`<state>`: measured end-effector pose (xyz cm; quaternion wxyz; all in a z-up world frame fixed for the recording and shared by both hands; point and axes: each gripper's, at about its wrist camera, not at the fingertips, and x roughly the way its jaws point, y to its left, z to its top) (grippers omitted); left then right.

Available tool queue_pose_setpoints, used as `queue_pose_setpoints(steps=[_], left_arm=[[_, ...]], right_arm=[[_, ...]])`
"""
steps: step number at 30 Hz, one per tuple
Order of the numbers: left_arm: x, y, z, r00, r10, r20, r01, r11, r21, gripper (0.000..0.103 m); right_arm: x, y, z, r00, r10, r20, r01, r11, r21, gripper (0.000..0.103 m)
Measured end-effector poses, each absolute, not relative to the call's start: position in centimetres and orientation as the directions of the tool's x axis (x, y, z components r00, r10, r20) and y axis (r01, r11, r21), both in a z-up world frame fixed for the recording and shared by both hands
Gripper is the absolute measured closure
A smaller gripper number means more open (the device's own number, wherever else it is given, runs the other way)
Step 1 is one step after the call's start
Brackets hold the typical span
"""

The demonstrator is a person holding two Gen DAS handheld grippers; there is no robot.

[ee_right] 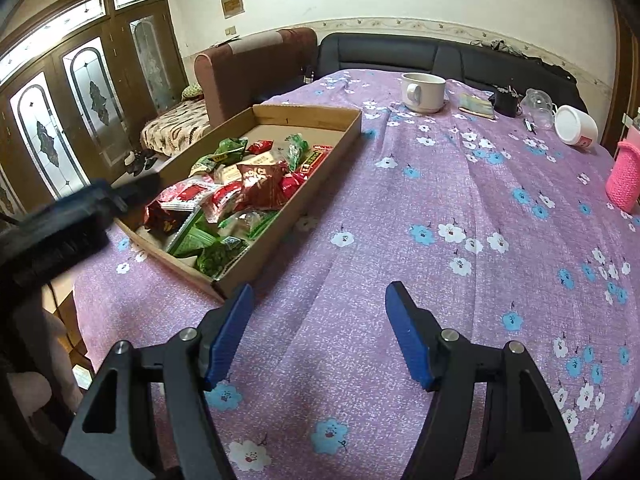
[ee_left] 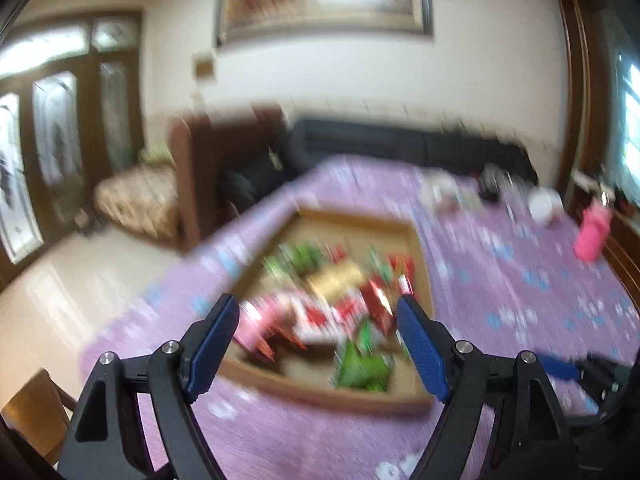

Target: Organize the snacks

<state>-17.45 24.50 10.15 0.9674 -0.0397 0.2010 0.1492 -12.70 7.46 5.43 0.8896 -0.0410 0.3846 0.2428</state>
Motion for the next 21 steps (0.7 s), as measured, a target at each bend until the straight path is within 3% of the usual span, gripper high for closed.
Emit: queue_pose_setpoints(steps=[4, 6, 13, 21], left_arm=[[-20.9, 24.4, 12.9, 0.916, 0.344, -0.204, -0.358, 0.933, -0.035, 0.007], [-21.4, 24.7, 13.1, 0.910, 0.373, -0.182, -0.388, 0.920, -0.053, 0.001], [-18.3, 26.7, 10.5, 0.833, 0.360, -0.421, -0.425, 0.903, -0.069, 0.001], [-18.2, 26.6, 9.7, 0.802, 0.361, -0.477, -0.438, 0.897, -0.057, 0.001]], right_arm=[[-13.1, 7.7, 5.8, 0.593, 0.409, -0.693, -0.476, 0.873, 0.108, 0.033], [-13.3, 8.0, 6.0, 0.594, 0.414, -0.690, -0.484, 0.869, 0.105, 0.033], [-14.2, 8.7, 6.5, 0.604, 0.419, -0.679, -0.514, 0.855, 0.070, 0.033], [-15.1, 9.9, 6.5, 0.608, 0.416, -0.676, -0.544, 0.839, 0.027, 0.033]])
